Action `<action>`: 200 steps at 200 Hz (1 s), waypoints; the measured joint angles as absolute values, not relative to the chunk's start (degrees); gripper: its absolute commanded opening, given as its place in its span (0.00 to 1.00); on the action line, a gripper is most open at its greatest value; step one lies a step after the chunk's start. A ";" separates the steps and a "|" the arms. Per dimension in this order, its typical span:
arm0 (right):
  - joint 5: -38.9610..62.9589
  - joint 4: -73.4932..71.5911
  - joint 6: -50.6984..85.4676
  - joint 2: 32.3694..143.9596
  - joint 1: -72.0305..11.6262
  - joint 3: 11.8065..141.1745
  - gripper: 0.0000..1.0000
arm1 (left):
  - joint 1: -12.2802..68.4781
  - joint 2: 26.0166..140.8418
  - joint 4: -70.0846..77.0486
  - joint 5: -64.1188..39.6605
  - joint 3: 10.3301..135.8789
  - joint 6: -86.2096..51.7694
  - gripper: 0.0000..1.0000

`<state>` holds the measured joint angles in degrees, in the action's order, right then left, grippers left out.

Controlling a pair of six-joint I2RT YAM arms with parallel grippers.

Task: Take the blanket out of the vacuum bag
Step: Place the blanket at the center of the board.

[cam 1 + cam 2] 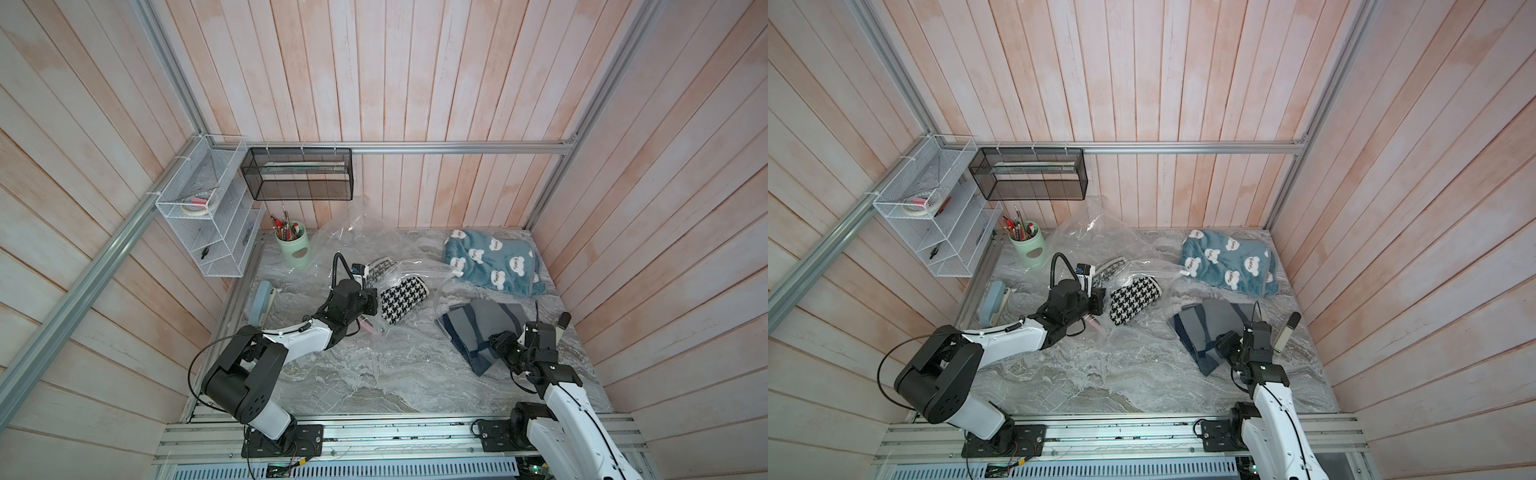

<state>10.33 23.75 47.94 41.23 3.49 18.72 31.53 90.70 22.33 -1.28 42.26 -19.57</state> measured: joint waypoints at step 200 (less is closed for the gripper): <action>-18.72 31.05 24.27 75.29 -34.09 49.69 0.87 | 21.30 97.58 7.88 1.10 56.25 -20.93 0.00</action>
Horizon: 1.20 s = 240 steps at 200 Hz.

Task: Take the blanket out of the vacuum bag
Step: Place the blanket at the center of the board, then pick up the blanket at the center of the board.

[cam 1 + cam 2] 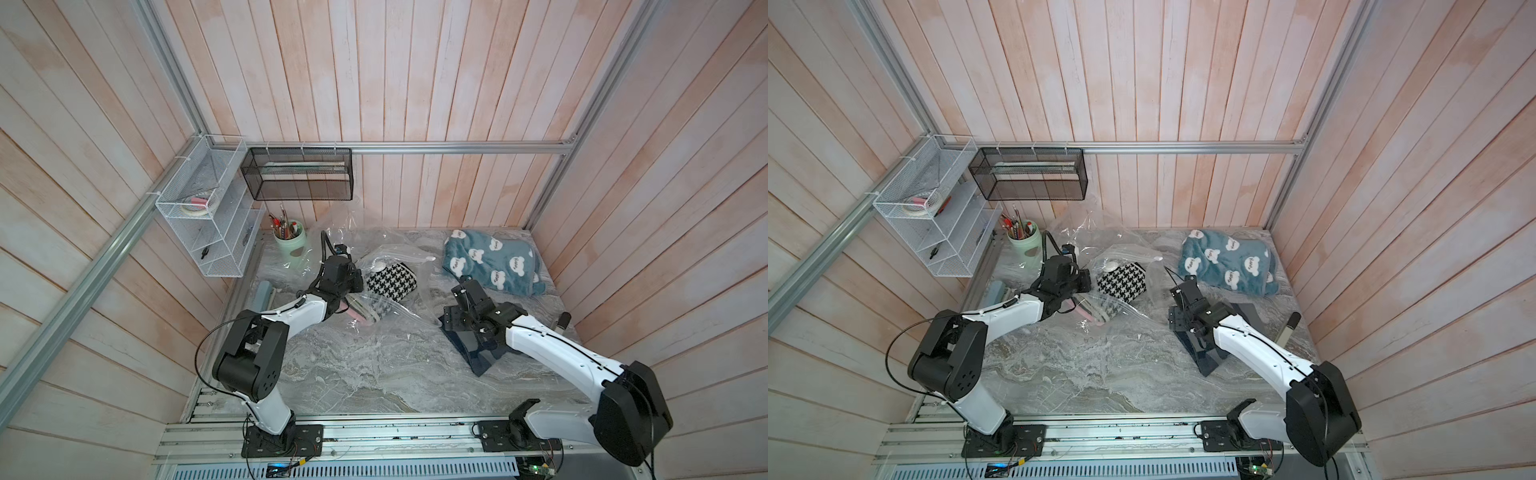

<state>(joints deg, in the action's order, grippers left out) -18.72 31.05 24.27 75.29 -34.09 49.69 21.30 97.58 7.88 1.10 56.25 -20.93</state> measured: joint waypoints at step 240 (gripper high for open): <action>-15.42 36.95 29.95 96.01 -36.10 54.89 0.76 | 15.09 96.64 6.42 3.01 55.16 -22.09 0.00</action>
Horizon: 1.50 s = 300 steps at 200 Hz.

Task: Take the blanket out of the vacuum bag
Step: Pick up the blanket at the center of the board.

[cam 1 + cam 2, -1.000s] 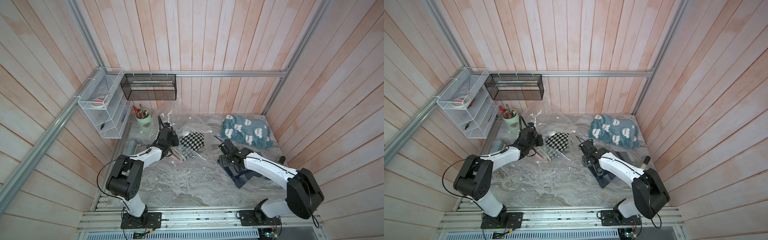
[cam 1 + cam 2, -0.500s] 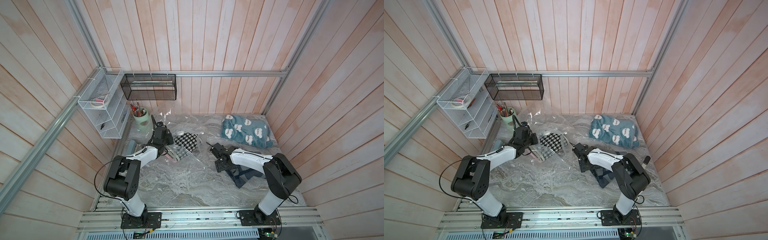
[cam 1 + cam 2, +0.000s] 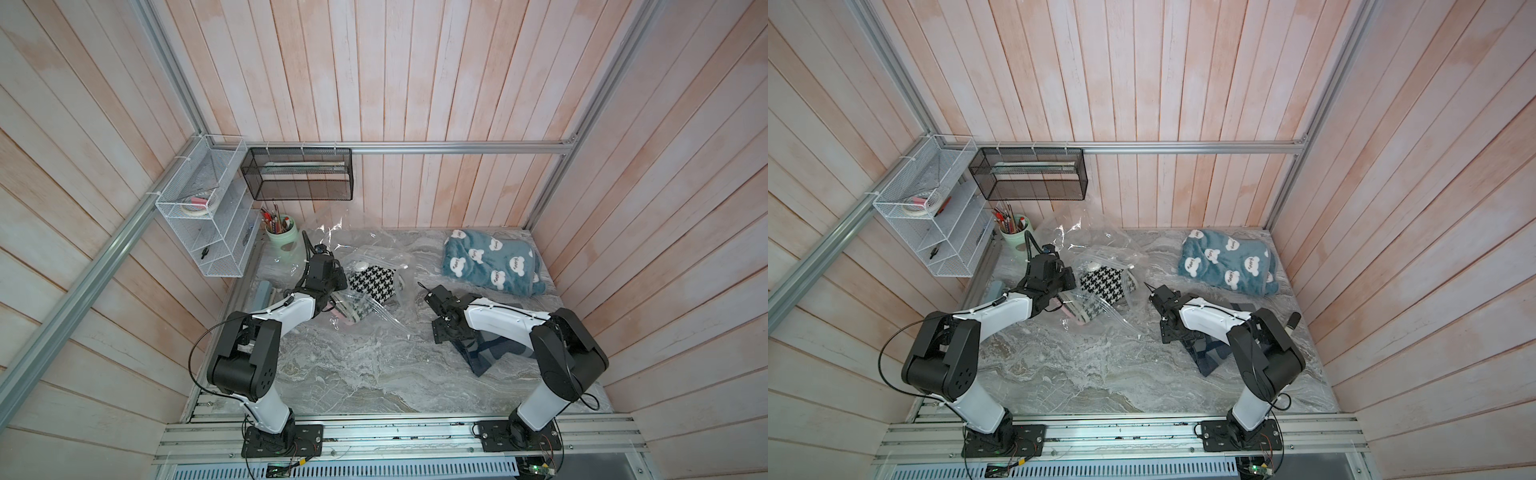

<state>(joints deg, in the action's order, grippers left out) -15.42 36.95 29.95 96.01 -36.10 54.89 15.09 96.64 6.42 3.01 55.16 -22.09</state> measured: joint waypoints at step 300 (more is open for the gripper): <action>16.71 20.93 26.83 78.06 -23.68 53.78 0.00 | 14.98 95.83 7.05 1.72 54.19 -21.19 0.00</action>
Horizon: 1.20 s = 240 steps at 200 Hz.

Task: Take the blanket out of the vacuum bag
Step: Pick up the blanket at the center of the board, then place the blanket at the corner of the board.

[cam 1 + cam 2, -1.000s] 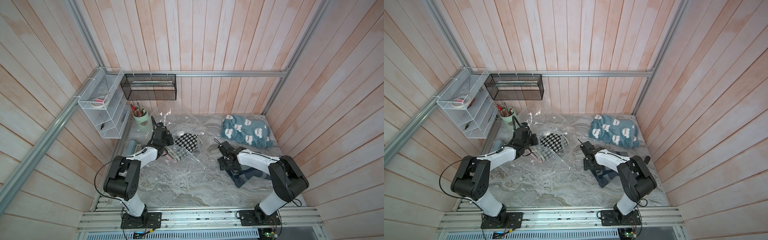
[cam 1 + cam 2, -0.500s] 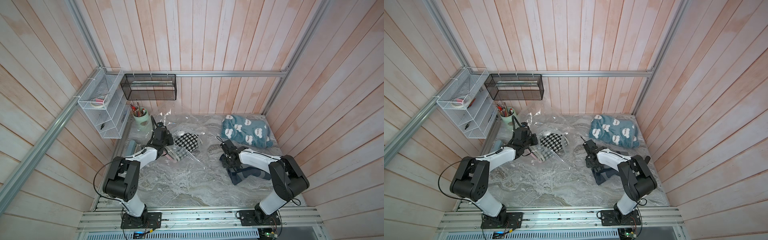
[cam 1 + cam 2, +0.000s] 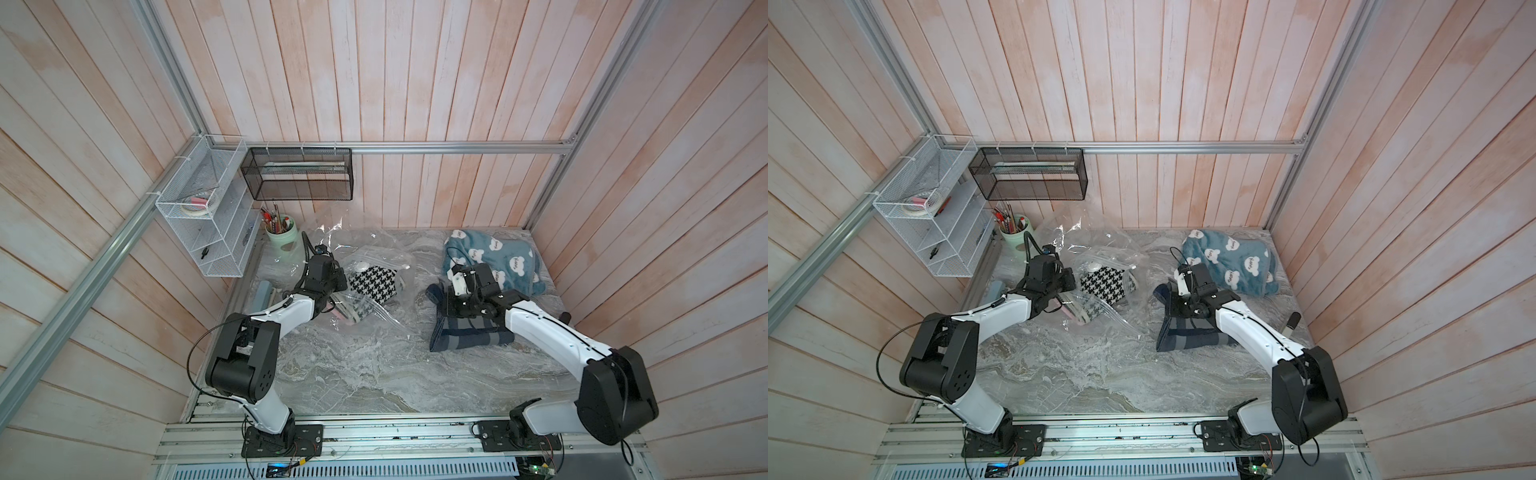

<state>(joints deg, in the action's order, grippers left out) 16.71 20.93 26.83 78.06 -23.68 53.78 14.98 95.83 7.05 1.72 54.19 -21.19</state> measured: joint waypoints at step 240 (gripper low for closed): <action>31.97 7.22 39.64 56.47 26.35 54.22 0.00 | 14.87 94.70 7.62 -0.16 53.34 -21.23 0.00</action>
<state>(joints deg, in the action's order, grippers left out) 31.97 7.22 39.64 56.47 26.35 54.22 14.87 94.70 7.62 -0.16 53.34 -21.23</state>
